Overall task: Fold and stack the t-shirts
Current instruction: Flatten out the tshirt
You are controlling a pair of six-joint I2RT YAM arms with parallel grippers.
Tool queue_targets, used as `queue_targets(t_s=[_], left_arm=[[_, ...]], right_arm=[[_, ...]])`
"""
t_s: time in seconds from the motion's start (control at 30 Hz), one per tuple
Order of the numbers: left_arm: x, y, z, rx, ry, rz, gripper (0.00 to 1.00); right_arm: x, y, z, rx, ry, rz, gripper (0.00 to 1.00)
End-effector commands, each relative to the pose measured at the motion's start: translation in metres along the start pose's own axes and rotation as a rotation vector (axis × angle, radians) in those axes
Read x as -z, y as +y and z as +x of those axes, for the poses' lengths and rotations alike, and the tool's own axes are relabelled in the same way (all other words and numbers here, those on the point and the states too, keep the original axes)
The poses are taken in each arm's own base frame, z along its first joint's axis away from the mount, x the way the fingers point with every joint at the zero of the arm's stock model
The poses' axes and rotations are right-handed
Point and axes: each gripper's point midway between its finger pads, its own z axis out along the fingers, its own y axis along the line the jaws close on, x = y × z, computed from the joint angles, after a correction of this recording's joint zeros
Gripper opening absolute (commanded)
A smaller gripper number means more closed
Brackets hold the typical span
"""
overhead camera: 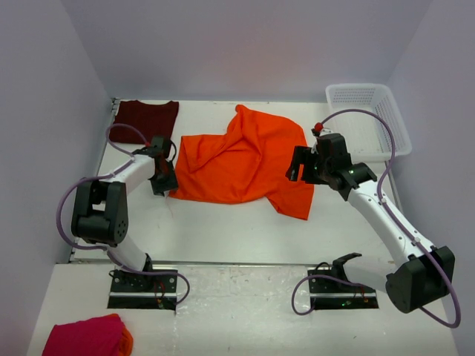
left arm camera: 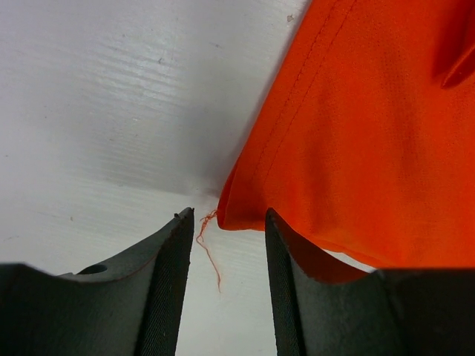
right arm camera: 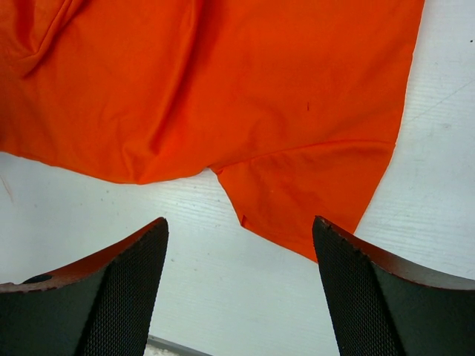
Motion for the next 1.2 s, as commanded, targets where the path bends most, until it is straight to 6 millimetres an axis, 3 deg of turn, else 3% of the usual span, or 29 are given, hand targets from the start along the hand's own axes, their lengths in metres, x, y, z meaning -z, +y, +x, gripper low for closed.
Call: queue_targets(t_s=[0.0,0.37,0.57,0.6,0.67,0.73,0.83,0.87,0.93,0.97,1.17], left_arm=[[-0.003,-0.005,-0.002,0.02,-0.014,0.029,0.45],[-0.015,-0.009,0.0,0.017,0.01,0.038,0.41],[-0.017,-0.012,-0.001,0.015,0.016,0.049,0.17],[-0.016,-0.012,-0.001,0.017,0.017,0.051,0.01],[-0.013,-0.011,-0.001,0.017,0.012,0.055,0.0],[-0.007,-0.009,-0.003,0.019,-0.004,0.053,0.0],[-0.002,-0.006,-0.006,0.019,-0.024,0.048,0.0],[-0.001,-0.006,-0.006,0.02,-0.023,0.053,0.0],[0.002,-0.005,-0.007,0.029,-0.026,0.061,0.0],[0.003,-0.003,-0.009,0.04,-0.03,0.061,0.0],[0.013,0.015,-0.021,0.1,-0.068,0.055,0.0]], right_arm=[[0.005,0.002,-0.011,0.005,-0.059,-0.003,0.79],[0.004,-0.005,0.0,0.011,-0.038,0.017,0.8],[0.001,-0.016,0.006,-0.012,-0.031,0.07,0.8],[0.001,-0.02,0.01,-0.021,-0.02,0.089,0.8],[-0.001,-0.03,0.013,-0.059,-0.015,0.152,0.8],[-0.005,-0.039,0.028,-0.106,0.026,0.198,0.79],[-0.017,-0.036,0.047,-0.171,0.075,0.179,0.78],[-0.023,-0.038,0.065,-0.184,0.126,0.166,0.77],[-0.033,-0.042,0.076,-0.235,0.137,0.192,0.75],[-0.037,-0.048,0.091,-0.245,0.166,0.208,0.73],[-0.051,-0.051,0.115,-0.386,0.145,0.185,0.64]])
